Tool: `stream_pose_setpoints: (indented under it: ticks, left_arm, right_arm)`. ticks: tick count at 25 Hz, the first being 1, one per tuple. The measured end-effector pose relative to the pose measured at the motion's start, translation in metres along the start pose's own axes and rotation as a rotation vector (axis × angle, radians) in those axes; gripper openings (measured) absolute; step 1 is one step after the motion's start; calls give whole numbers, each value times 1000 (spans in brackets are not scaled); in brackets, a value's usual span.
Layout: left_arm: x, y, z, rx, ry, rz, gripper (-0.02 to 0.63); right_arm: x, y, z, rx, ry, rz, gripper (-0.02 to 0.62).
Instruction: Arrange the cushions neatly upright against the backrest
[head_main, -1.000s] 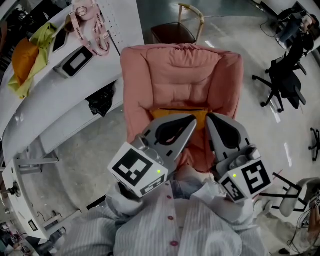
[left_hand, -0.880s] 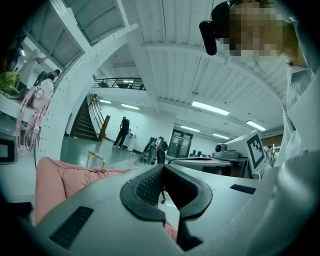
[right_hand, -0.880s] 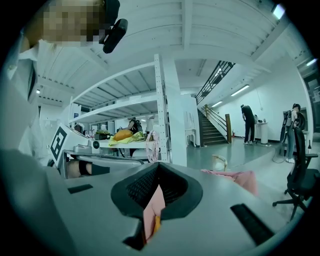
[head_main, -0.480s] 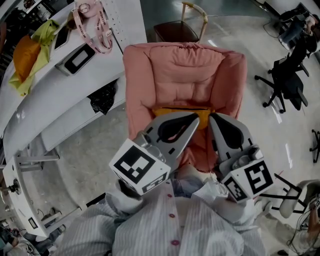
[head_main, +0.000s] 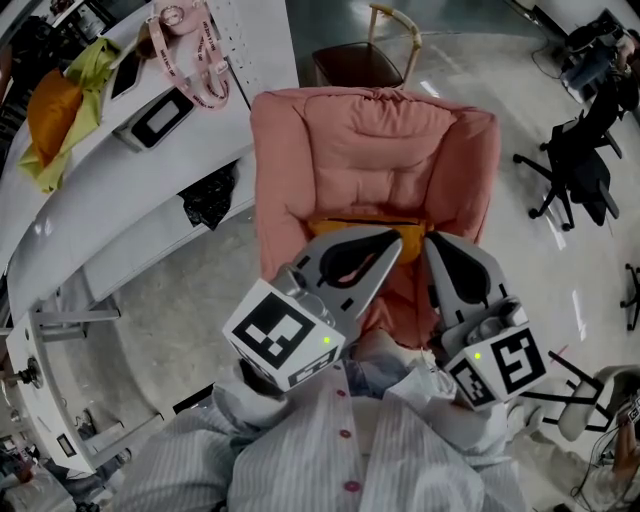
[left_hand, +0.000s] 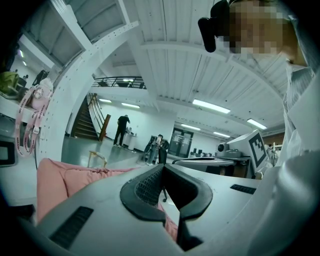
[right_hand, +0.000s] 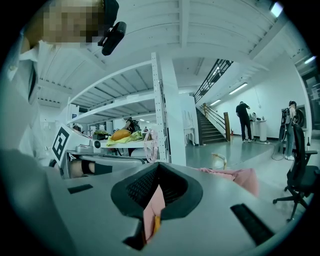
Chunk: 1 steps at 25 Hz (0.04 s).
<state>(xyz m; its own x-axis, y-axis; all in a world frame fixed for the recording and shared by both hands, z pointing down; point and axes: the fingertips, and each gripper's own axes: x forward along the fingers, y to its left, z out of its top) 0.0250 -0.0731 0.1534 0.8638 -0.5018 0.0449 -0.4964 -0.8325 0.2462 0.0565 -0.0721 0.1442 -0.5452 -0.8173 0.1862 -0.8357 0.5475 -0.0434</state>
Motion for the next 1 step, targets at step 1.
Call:
stream_pose_setpoints:
  ticks: [1]
  left_arm:
    - [0, 1, 0, -1, 2, 0, 11]
  right_arm:
    - [1, 0, 0, 2, 1, 0, 12]
